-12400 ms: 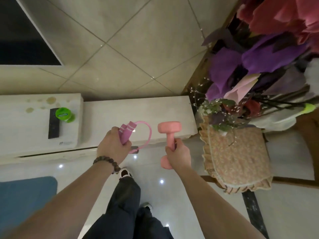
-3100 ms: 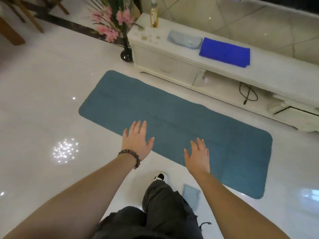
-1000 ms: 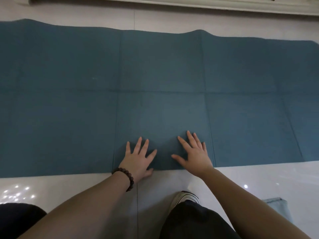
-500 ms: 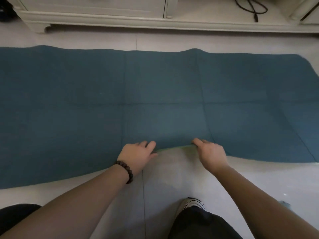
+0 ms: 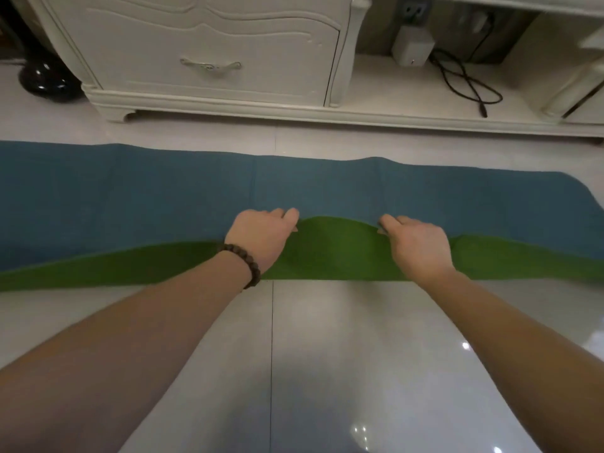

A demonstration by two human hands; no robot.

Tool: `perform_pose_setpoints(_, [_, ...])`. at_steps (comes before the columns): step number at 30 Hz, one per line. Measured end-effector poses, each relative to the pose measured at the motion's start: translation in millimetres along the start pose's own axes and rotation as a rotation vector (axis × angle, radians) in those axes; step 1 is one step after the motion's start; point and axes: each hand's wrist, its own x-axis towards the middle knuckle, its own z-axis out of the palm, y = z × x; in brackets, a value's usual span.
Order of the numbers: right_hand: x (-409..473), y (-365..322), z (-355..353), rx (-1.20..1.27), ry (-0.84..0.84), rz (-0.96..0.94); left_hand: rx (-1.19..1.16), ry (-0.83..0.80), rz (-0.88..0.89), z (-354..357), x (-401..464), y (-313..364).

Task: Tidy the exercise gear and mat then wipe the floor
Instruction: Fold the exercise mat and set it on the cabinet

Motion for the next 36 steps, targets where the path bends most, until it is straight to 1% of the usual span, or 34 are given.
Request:
perform_pose_setpoints(3, [48, 15, -5, 0.003, 0.049, -0.032, 0.054, 0.07, -0.017, -12, 41, -17])
perform_pose_setpoints(7, [102, 28, -5, 0.02, 0.091, -0.014, 0.045, 0.174, -0.019, -24, 83, -36])
perform_pose_setpoints(11, [139, 32, 3, -0.017, 0.079, 0.001, 0.059, 0.311, -0.105, -8, 110, -48])
perform_pose_setpoints(13, [147, 30, 7, -0.003, 0.111, 0.027, 0.075, 0.305, -0.116, 5, 110, -46])
perform_pose_setpoints(15, [152, 28, 15, 0.016, 0.138, 0.055, 0.066, 0.254, -0.101, 23, 104, -38])
perform_pose_setpoints(17, [154, 26, 23, 0.053, 0.16, 0.074, 0.041, 0.144, -0.083, 41, 93, -26])
perform_pose_setpoints(20, [146, 22, 39, 0.06, 0.082, 0.03, -0.033, -0.037, -0.096, 66, 76, -10])
perform_pose_setpoints(22, [130, 19, 59, 0.078, -0.002, -0.011, -0.088, -0.115, -0.12, 84, 66, -2])
perform_pose_setpoints(26, [89, 10, 106, 0.139, -0.246, -0.069, -0.143, -0.302, -0.152, 118, 52, 8])
perform_pose_setpoints(31, [53, -1, 157, 0.232, -0.598, -0.026, -0.198, -0.459, -0.197, 148, 53, 7])
perform_pose_setpoints(33, [46, 0, 169, 0.212, -0.633, -0.03, -0.186, -0.51, -0.193, 155, 57, 5])
perform_pose_setpoints(36, [49, 2, 175, 0.197, -0.621, -0.031, -0.176, -0.549, -0.172, 161, 61, -3])
